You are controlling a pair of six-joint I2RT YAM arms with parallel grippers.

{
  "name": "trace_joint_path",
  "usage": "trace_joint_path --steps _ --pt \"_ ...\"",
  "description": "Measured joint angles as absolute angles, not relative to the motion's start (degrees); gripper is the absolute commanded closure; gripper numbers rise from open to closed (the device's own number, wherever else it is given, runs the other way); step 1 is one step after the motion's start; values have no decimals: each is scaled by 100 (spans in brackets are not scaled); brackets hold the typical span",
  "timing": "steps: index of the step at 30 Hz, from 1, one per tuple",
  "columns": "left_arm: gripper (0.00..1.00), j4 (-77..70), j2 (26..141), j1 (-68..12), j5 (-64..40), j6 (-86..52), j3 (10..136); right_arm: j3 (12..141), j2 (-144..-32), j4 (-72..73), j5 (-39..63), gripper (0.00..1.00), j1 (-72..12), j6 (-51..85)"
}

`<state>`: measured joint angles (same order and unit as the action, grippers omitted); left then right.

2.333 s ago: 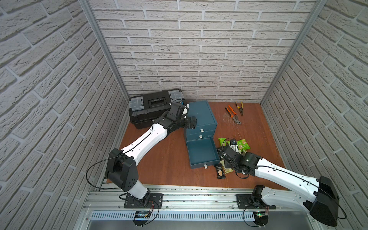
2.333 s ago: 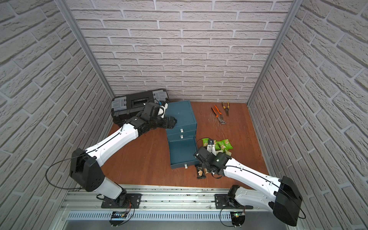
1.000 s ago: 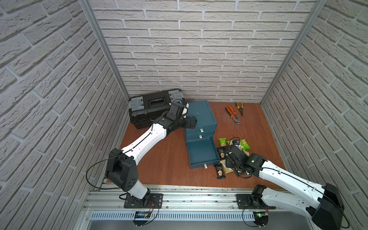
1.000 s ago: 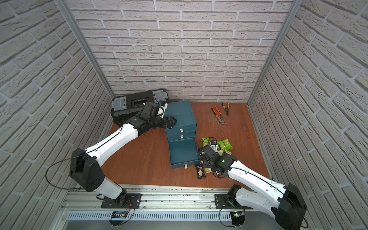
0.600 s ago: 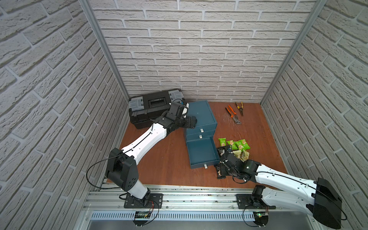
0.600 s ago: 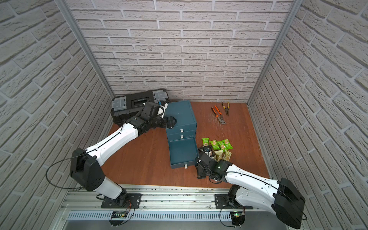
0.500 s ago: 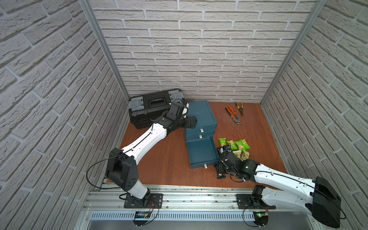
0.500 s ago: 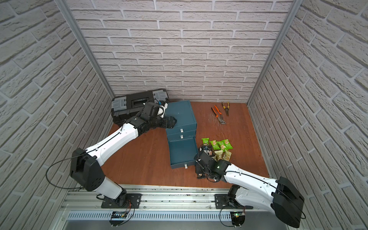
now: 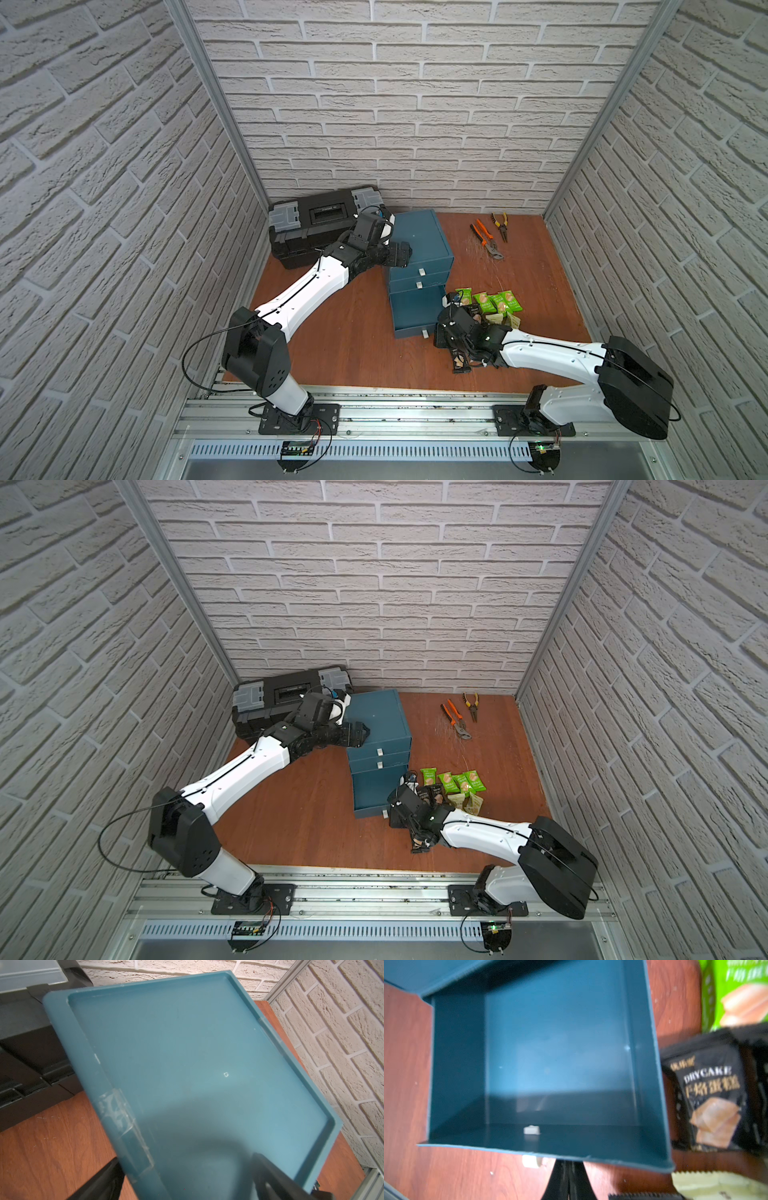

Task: Take the cookies out of the drawer
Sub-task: Close the drawer in the storage box.

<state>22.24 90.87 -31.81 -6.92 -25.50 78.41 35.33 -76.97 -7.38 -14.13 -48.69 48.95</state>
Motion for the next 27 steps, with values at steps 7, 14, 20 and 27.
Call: trace_joint_path --steps 7,14,20,27 --pt "1 2224 9091 -3181 -694 -2550 7841 3848 -8184 -224 -1756 98 -4646 4727" --pt "2 2222 9091 -3181 -694 -2552 7841 3898 -8823 486 -1984 98 -4506 4670" --pt "2 2222 9094 -3183 -694 -2552 7841 3876 -9277 1391 -2095 98 -4469 4703" --pt "1 2217 9098 -3183 -696 -2552 7841 3944 -9806 2106 -2095 98 -4368 4807"
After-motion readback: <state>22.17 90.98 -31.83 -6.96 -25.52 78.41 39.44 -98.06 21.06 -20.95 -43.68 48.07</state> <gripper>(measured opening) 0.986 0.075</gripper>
